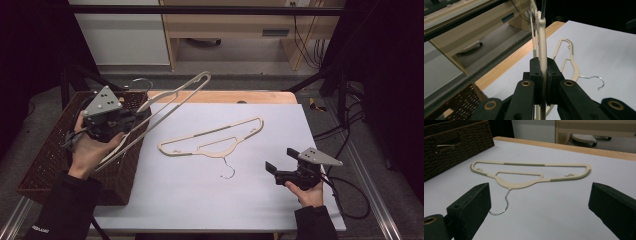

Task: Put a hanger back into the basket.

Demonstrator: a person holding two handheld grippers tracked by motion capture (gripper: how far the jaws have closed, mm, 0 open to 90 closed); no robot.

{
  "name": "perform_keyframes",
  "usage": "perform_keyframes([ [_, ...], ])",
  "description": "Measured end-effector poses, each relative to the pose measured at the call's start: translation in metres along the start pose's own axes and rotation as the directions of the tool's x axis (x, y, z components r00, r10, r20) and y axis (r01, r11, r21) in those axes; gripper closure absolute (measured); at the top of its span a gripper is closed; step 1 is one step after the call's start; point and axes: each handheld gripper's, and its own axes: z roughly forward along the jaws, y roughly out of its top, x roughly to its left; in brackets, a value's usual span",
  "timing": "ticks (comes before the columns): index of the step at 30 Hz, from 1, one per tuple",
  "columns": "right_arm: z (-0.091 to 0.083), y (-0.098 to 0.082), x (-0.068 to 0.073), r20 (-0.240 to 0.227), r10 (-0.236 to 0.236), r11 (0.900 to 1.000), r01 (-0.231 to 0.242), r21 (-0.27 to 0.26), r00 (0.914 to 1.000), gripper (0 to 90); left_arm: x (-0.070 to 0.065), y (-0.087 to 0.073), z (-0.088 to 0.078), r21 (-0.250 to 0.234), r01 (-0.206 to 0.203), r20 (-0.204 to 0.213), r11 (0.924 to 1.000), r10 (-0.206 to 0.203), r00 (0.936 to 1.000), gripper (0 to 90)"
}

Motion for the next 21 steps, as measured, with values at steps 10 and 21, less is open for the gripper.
perform_keyframes([
  [10, 0.001, 0.000, 0.000, 0.002, -0.005, 1.000, 0.005, -0.003, 1.0000, 4.3, 0.035, -0.026, -0.021, 0.026, 0.000, -0.073, 0.9997, 0.002, 0.9973, 85.9],
  [21, 0.001, 0.000, 0.000, -0.002, -0.006, 1.000, 0.006, 0.003, 1.0000, 3.5, 0.066, -0.070, -0.035, 0.068, 0.015, -0.118, 0.9976, -0.007, 0.9930, 85.8],
])
